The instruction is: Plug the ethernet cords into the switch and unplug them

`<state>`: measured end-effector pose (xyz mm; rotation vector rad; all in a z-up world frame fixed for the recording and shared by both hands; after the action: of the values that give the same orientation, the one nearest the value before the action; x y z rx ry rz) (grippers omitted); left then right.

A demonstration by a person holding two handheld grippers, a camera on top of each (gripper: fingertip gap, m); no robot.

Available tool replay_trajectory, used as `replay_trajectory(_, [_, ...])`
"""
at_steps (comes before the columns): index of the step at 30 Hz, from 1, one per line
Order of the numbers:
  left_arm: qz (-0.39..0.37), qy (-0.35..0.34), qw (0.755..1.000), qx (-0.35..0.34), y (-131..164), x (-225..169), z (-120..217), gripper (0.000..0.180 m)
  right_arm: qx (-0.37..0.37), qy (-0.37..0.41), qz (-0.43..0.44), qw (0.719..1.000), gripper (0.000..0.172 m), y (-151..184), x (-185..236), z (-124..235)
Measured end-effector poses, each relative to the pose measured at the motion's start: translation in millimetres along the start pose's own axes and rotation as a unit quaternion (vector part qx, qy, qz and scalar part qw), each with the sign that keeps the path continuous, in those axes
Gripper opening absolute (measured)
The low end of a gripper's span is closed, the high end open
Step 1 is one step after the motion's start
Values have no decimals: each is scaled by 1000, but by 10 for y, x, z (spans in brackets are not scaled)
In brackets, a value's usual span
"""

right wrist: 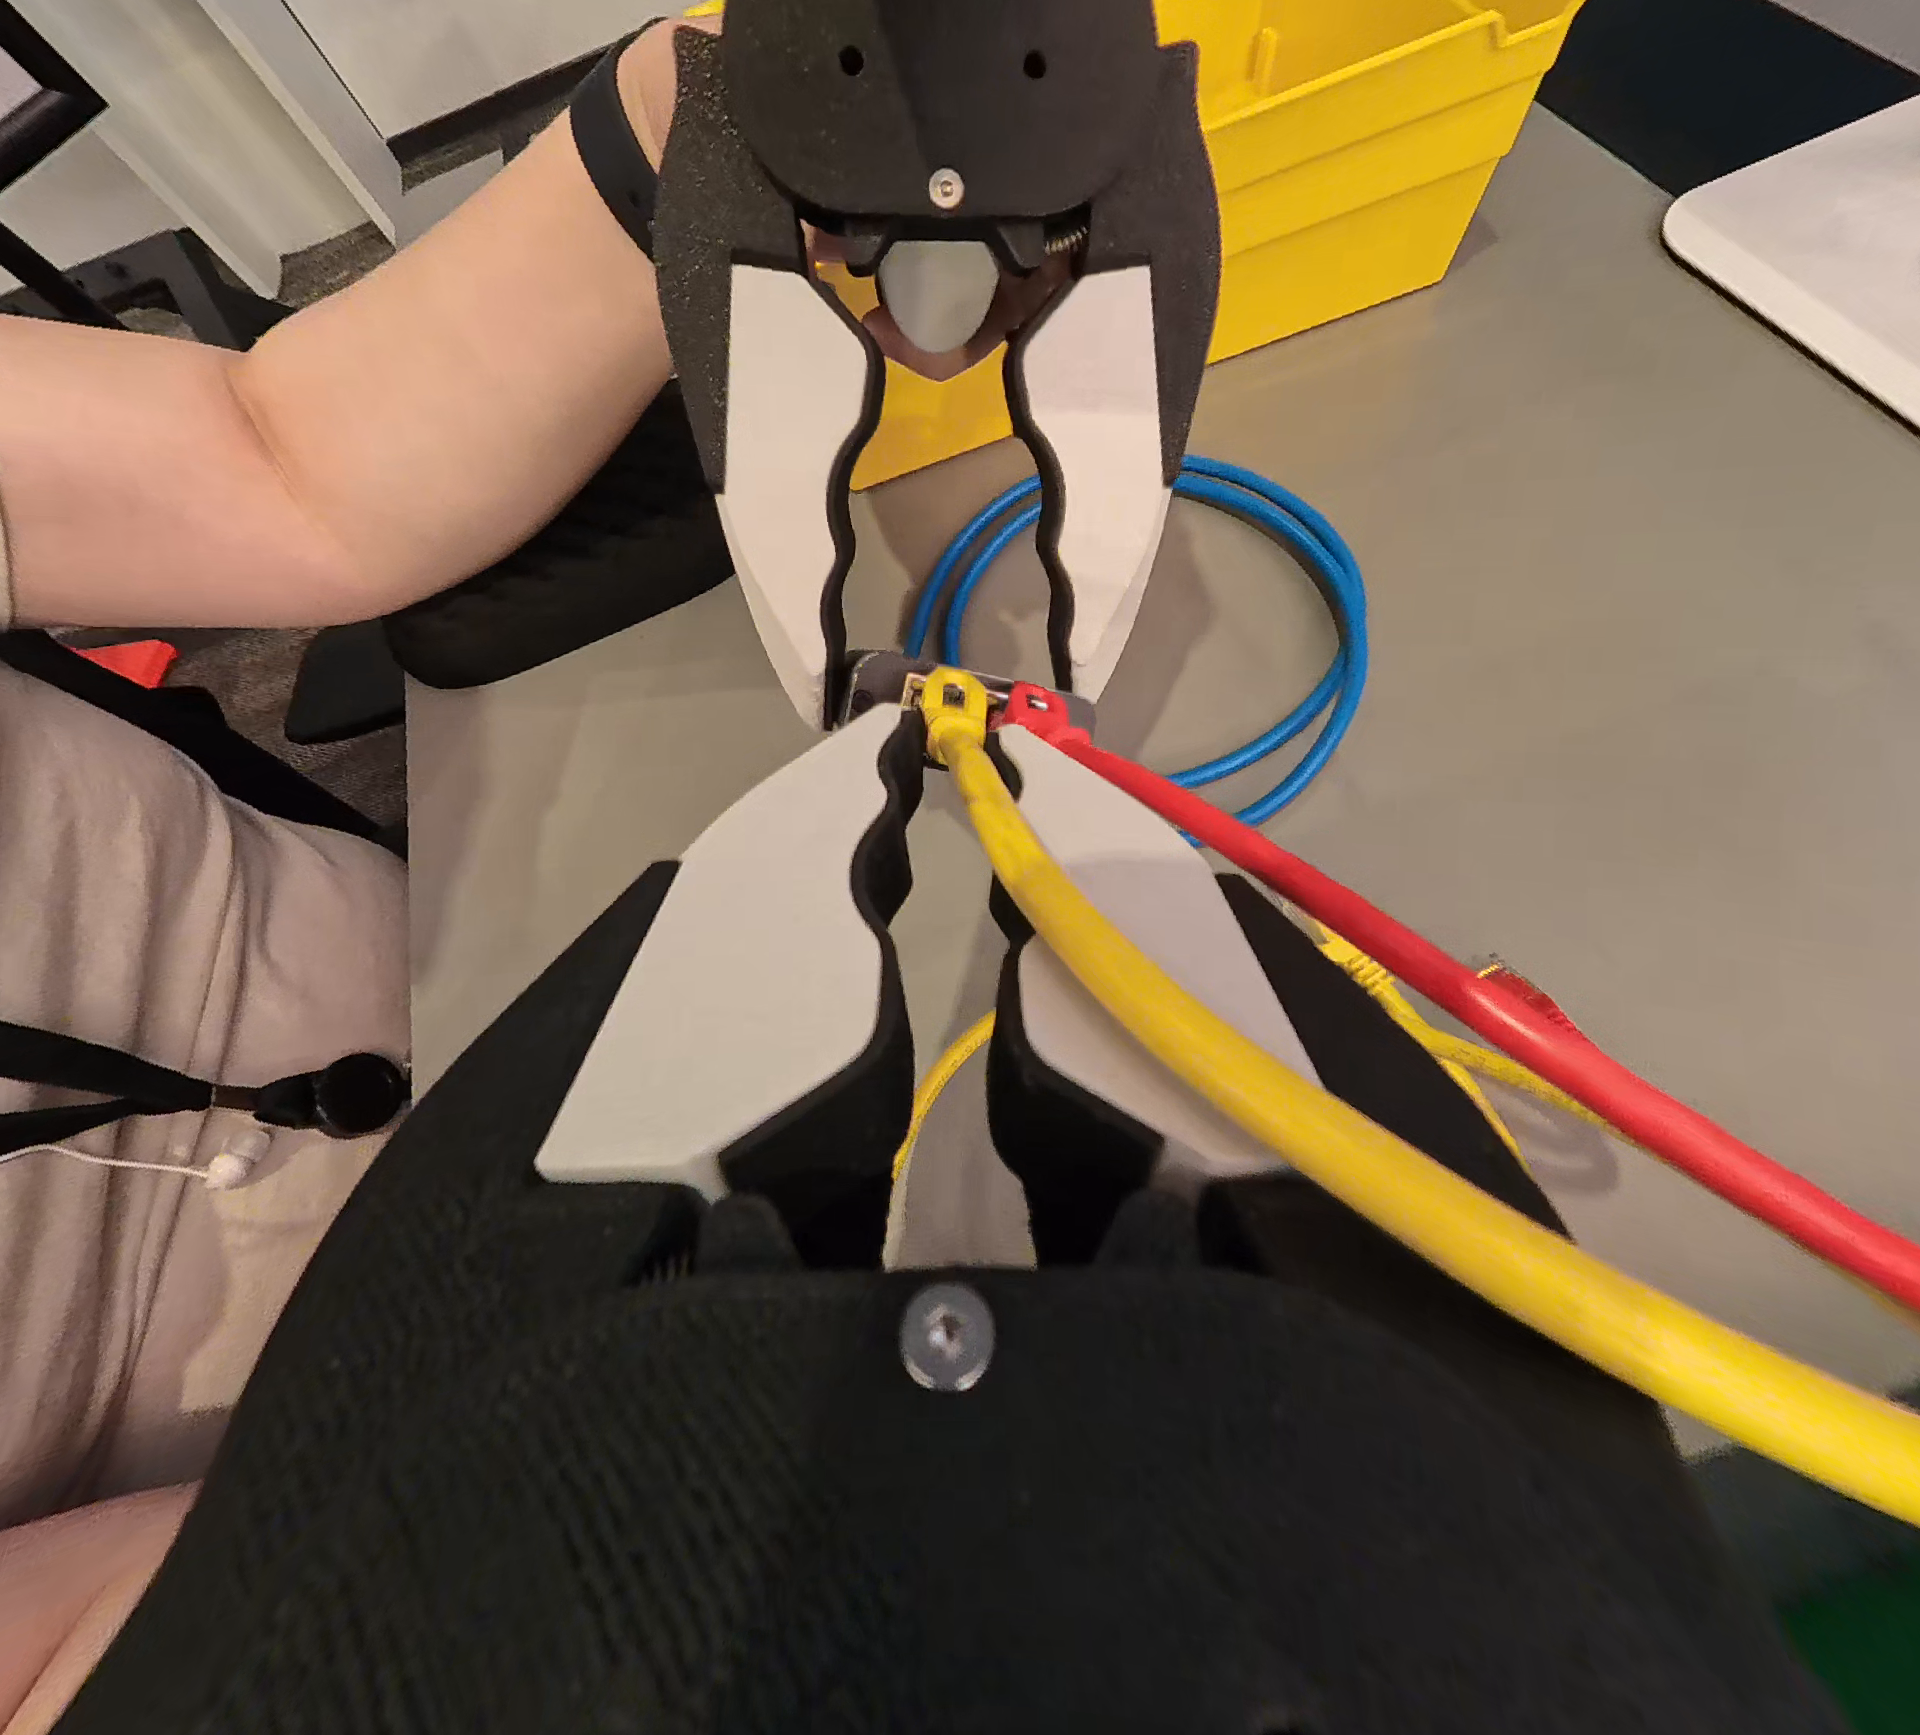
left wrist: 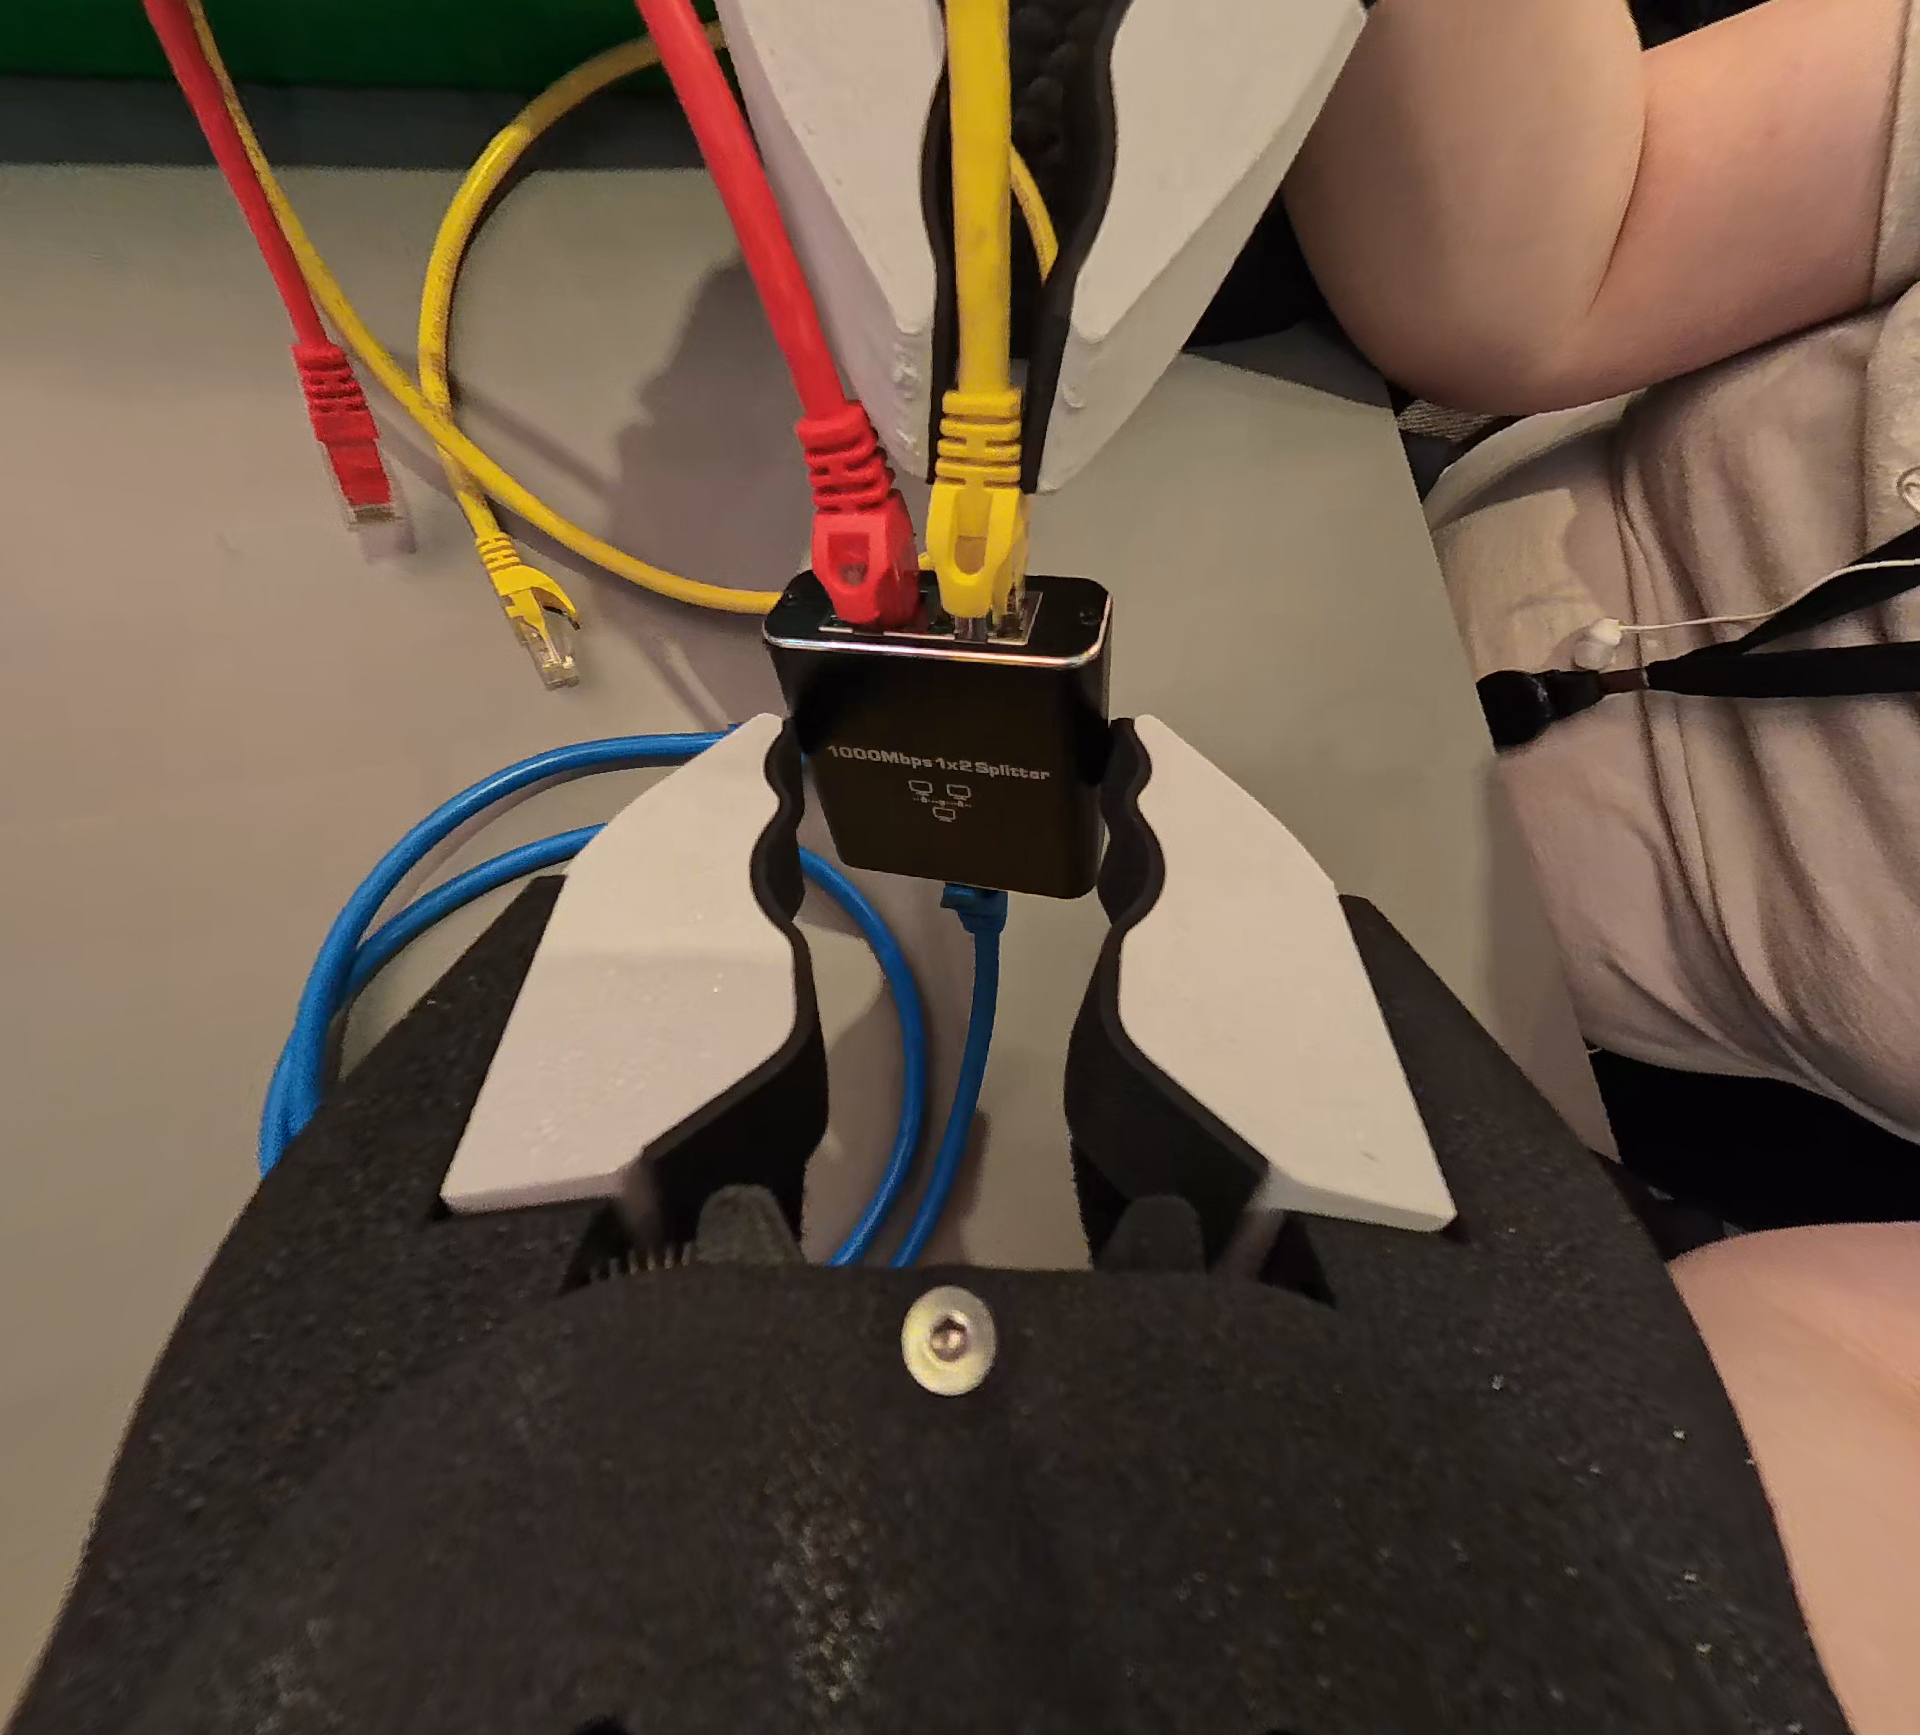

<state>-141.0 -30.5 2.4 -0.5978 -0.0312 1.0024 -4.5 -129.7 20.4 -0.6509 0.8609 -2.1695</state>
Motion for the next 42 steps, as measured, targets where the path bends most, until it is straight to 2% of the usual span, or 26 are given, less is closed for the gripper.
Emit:
replay_trajectory(8, [11,25,1000,2,27,31,-30,55,9,9,8,1000,12,-9,12,-41])
replay_trajectory(12, [9,16,1000,-5,-13,10,4,55,-12,6,7,1000,12,11,10,28])
replay_trajectory(19, [-17,-52,998,-30,-158,-180,256,55,-88,50,72,992,11,-72,158,244])
replay_trajectory(22, [-22,-74,995,-56,-174,-215,361,55,-115,62,81,988,11,-80,165,294])
replay_trajectory(26, [-27,-126,990,-53,-221,-273,432,55,-145,72,91,983,12,-102,163,332])
replay_trajectory(30, [-37,-143,987,-63,-260,-345,496,55,-174,81,132,973,13,-115,203,374])
replay_trajectory(42, [-33,-183,982,-33,-294,-371,495,55,-180,64,96,977,13,-112,147,351])
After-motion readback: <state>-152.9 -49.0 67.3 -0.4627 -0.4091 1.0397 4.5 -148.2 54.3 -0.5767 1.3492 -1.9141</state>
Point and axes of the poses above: each gripper's, where its closed fingertips meet, z back along the fingers, y out of its underside, x = y × z across the jaws, the point moved 10 cm from there along z, back along the fingers, and after that the axes turned 11 degrees about x, right-handed, at the moved point
